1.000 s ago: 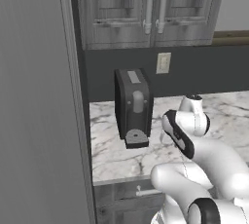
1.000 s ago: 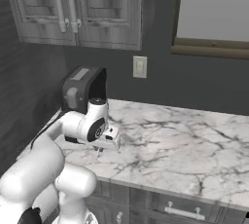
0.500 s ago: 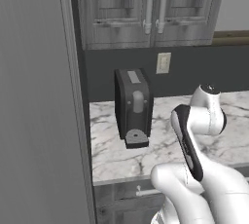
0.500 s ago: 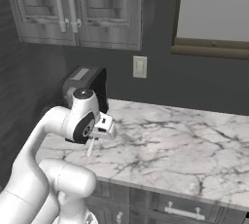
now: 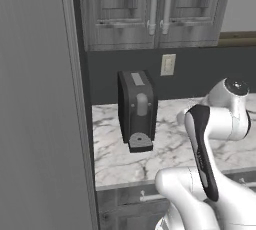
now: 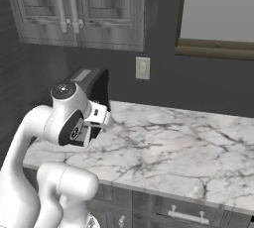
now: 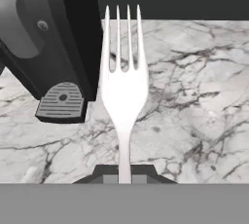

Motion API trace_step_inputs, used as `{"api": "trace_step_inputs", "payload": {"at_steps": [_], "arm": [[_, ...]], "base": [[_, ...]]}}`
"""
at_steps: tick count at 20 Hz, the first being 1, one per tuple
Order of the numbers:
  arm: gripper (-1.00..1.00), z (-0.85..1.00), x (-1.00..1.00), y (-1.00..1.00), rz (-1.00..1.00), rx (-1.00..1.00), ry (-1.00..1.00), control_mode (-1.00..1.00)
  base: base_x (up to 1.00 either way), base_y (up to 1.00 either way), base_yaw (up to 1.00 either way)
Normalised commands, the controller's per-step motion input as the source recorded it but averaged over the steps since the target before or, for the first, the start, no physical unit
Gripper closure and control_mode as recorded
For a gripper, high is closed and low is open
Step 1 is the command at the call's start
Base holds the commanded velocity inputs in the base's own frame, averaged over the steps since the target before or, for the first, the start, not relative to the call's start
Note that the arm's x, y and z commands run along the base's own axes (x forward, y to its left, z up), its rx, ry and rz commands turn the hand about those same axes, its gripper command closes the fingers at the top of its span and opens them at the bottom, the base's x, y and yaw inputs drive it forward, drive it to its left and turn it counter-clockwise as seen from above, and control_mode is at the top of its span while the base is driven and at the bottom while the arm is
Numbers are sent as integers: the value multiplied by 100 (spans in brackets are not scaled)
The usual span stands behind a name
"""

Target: Take the fork and place it on the left side of the plate. Then take the spoon and place it on the right side of the plate. Make sure they're directly next to the plate.

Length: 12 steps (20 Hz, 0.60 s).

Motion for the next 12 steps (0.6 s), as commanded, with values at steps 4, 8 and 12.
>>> {"api": "trace_step_inputs", "payload": {"at_steps": [4,8,12], "arm": [[100,57,-12,0,0,0,-4,-100],[100,26,-24,0,0,0,-1,-100],[100,2,-23,0,-1,0,-3,100]], "base": [[0,0,0],[0,0,0],[-34,0,-4]]}}
